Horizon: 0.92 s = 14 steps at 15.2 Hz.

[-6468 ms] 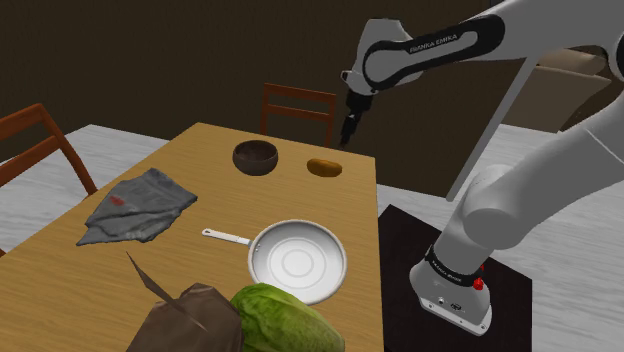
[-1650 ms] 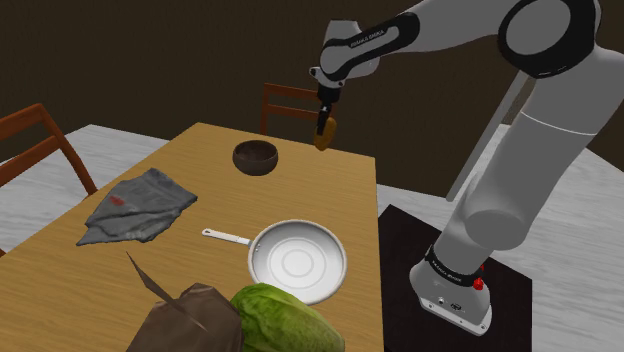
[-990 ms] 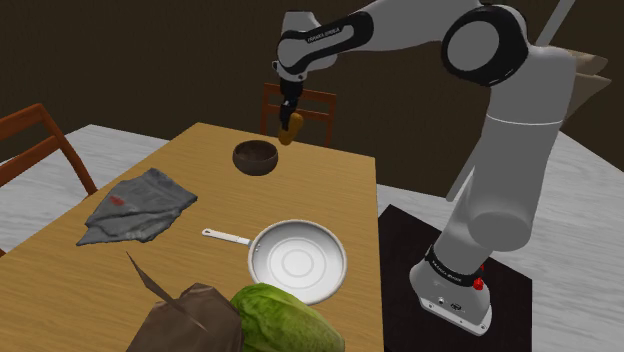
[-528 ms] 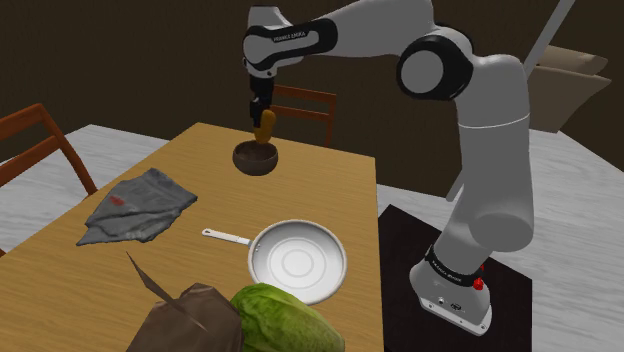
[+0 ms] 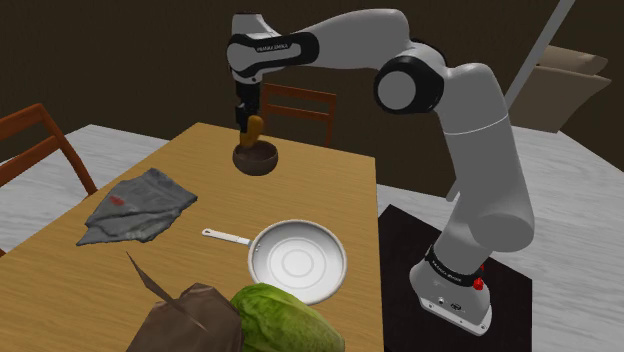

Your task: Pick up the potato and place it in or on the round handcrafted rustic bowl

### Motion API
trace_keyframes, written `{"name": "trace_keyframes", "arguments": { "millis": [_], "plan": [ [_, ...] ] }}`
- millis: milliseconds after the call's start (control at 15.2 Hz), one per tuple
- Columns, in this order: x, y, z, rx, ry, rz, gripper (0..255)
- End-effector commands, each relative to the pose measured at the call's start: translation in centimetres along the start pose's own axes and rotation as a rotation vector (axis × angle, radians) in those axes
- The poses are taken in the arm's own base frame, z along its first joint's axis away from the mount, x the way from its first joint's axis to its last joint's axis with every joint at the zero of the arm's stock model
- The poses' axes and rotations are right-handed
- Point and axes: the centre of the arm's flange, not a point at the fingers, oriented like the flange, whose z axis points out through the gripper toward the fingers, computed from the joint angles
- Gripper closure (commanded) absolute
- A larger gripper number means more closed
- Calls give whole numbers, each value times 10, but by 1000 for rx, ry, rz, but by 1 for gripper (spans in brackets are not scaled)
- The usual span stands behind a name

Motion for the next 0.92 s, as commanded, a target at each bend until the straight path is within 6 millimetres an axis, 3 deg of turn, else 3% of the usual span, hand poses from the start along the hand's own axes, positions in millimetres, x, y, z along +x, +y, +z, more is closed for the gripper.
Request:
{"name": "trace_keyframes", "arguments": {
  "millis": [0,462,858],
  "plan": [
    [-1,0,11,0,1,0,255],
    [-2,-2,48,0,1,0,255],
    [-2,-2,51,0,1,0,255]
  ]
}}
